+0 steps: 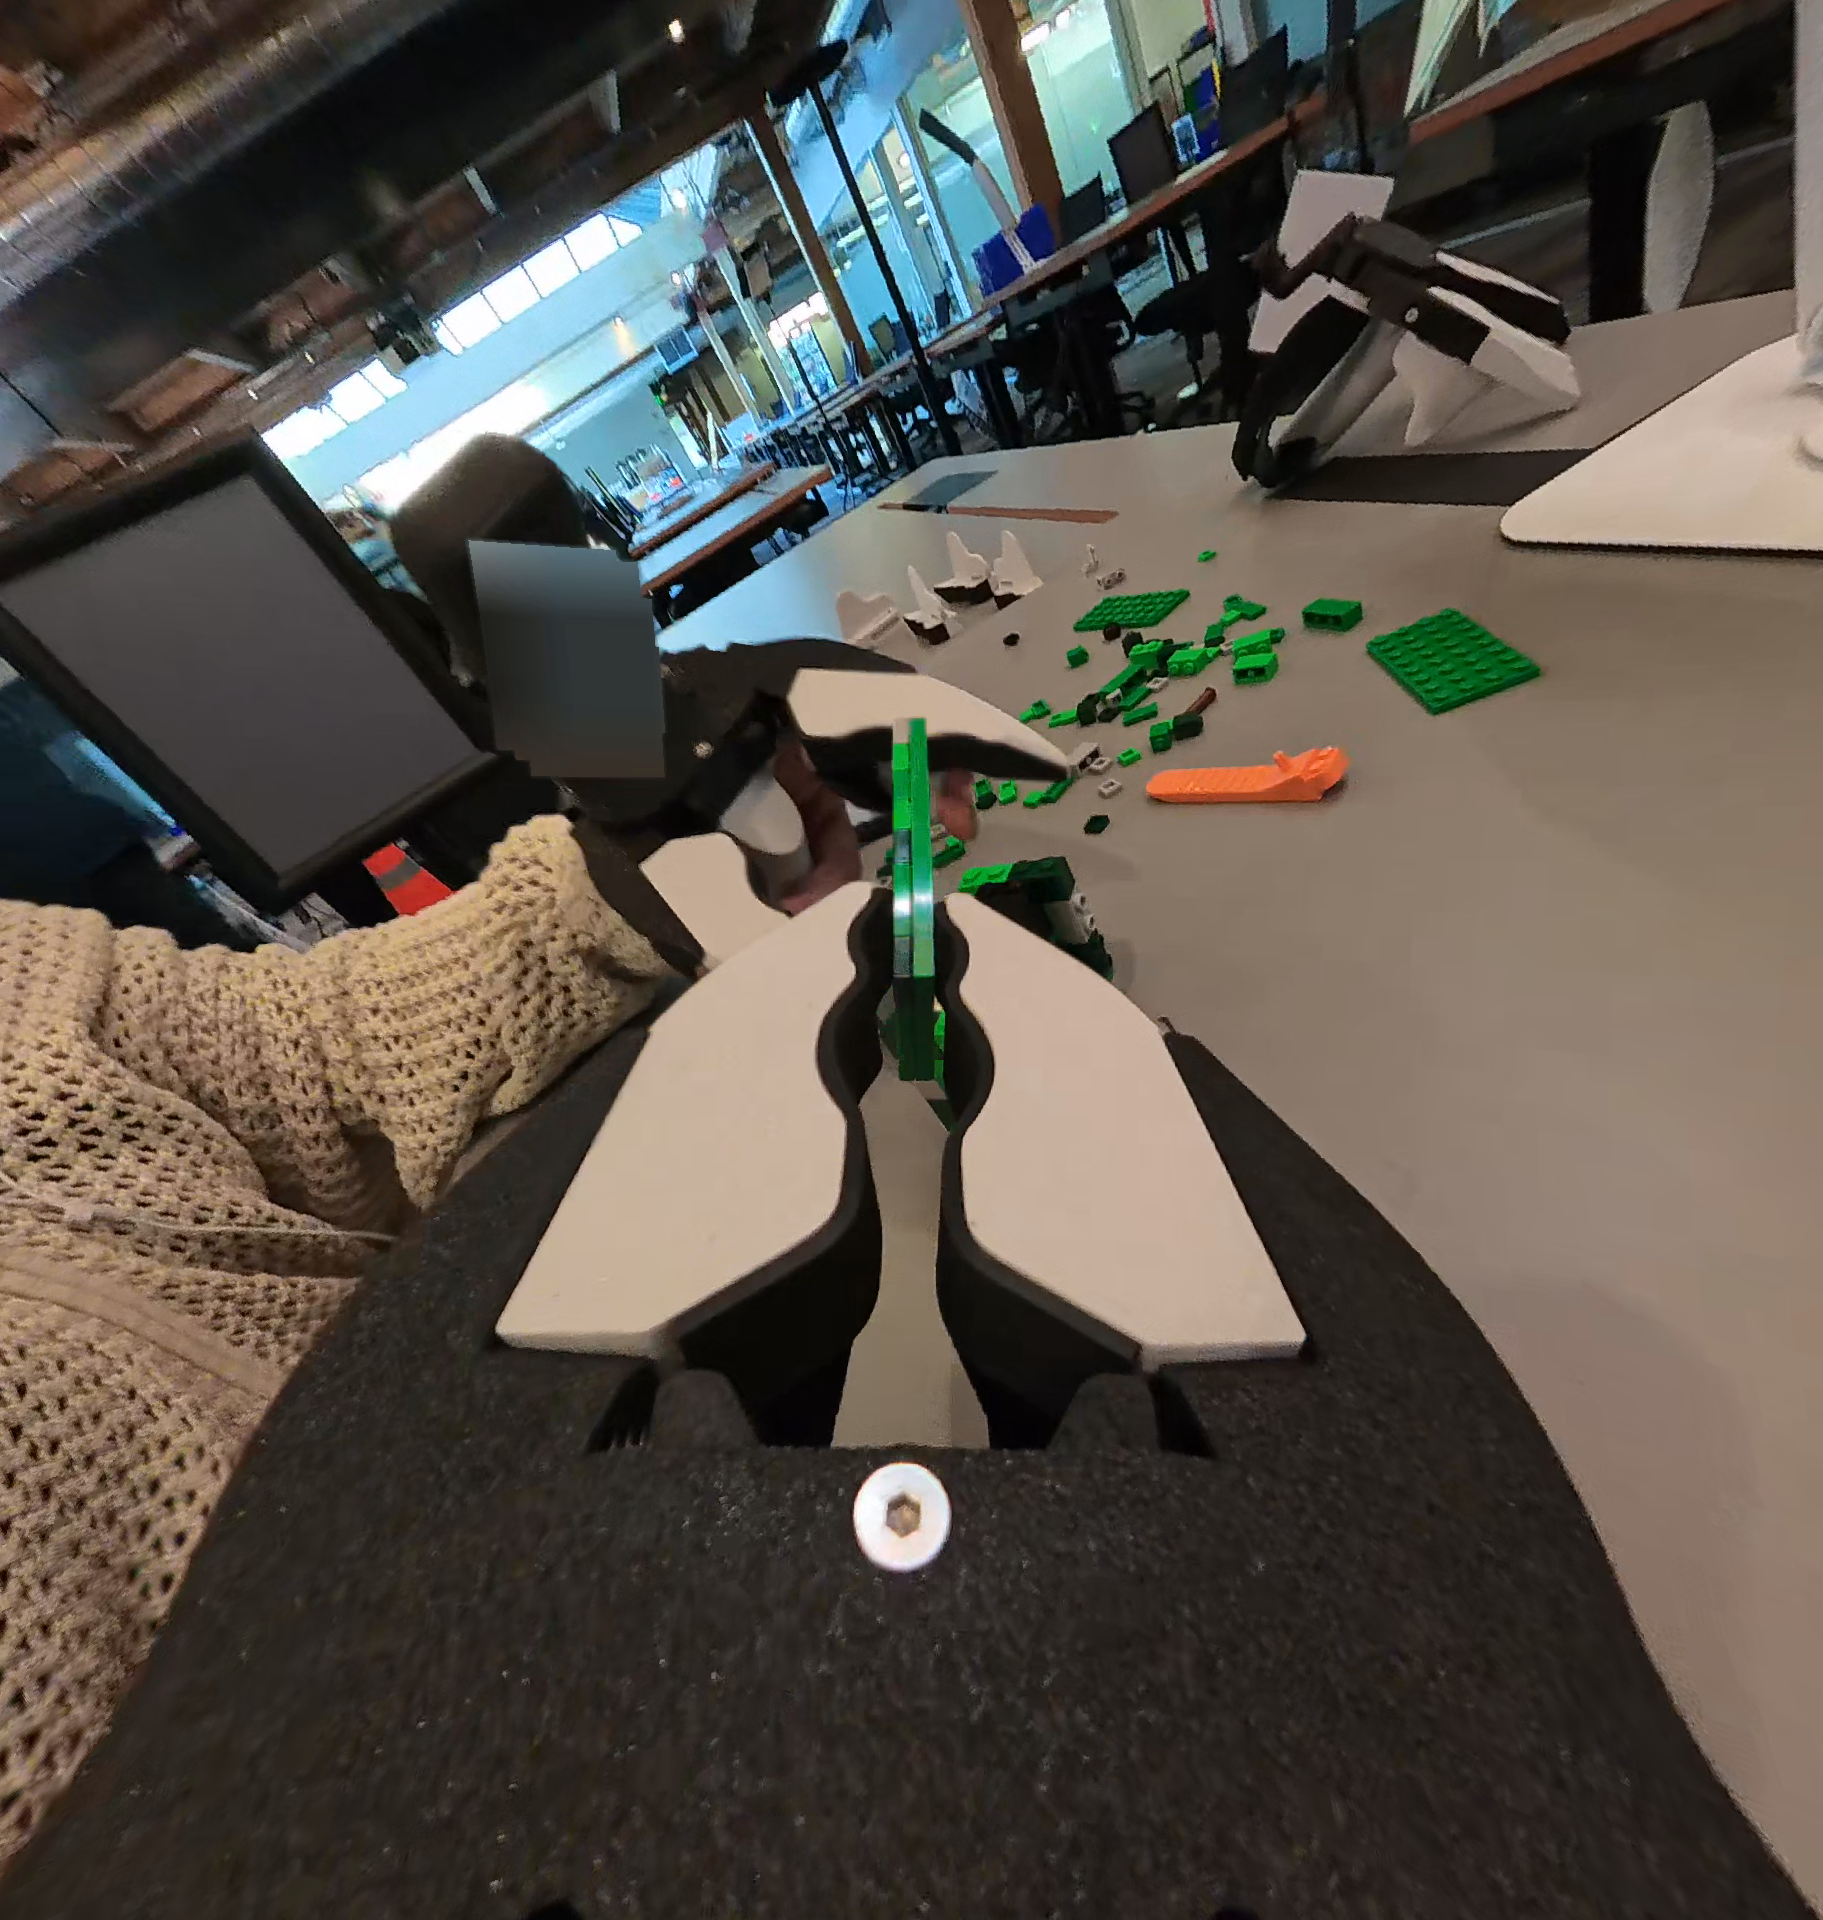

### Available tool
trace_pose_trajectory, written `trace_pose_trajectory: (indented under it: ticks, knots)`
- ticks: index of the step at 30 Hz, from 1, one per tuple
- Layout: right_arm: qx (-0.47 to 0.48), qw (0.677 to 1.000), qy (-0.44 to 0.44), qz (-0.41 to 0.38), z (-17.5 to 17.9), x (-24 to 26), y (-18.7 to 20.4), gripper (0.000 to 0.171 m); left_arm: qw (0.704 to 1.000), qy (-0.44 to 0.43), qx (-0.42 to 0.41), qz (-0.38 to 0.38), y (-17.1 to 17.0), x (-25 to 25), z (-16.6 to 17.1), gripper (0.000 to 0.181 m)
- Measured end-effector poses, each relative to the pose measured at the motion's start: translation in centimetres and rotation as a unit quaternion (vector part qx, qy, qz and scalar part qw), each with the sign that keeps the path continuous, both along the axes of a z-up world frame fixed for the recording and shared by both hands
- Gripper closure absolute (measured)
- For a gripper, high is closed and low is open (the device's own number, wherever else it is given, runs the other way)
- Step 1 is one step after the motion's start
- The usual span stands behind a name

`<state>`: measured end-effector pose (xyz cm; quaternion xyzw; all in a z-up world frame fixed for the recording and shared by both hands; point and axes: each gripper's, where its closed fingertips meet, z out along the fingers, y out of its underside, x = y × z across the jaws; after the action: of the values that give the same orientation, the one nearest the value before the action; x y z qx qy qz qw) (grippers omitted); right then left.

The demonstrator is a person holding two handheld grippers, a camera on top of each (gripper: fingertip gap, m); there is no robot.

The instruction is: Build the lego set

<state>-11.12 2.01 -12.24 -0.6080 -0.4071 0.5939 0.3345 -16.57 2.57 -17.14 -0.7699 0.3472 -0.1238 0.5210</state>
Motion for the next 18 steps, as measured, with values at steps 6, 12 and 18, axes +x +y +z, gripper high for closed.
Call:
trace_pose_trajectory:
  ticks: [6,12,18]
  knots:
    - [0.0,1.0,0.018,0.0,0.8,0.3,-0.1,0.165,0.997,-0.013,-0.048,-0.06,-1.8,1.6,-1.2,0.099]
    - [-0.01,1.0,0.026,0.006,1.2,0.5,-0.3,0.165,0.992,0.021,-0.056,-0.114,-5.9,1.6,-1.5,0.118]
    - [-0.086,0.99,0.052,0.102,2.5,-0.2,-3.4,0.165,0.988,-0.024,0.151,-0.037,-3.9,0.9,4.9,0.11]
